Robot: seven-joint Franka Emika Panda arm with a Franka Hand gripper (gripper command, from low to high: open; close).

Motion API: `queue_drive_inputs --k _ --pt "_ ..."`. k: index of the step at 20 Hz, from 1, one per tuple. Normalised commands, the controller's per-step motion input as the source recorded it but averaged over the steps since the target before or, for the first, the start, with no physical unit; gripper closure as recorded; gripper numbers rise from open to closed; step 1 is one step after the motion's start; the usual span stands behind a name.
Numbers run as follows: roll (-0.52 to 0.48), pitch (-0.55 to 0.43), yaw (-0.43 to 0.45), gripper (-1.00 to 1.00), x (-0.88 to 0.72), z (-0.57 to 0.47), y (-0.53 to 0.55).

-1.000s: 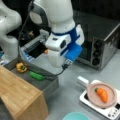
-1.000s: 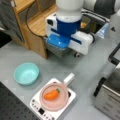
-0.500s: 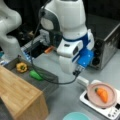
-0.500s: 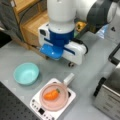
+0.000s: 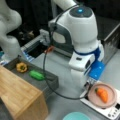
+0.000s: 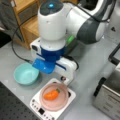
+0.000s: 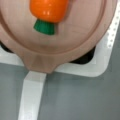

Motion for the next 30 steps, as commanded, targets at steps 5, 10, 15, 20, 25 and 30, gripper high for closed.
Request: queue_drive_inputs --k 5,10,15,20,25,30 --pt "-0.002 0.121 0.03 -1.0 0.3 -0.04 0.02" --pt "0.022 0.123 0.038 -1.0 0.3 -0.09 0.04" --pt "0.01 0.095 0.03 -1.0 0.3 -0.04 0.05" --pt "-0.031 0.094 0.012 -1.0 0.28 0.03 0.05" --pt "-0.083 0.102 0.015 -1.0 0.3 0.04 0.05" --pt "-0.122 0.106 0.006 -1.0 0.34 0.02 0.09"
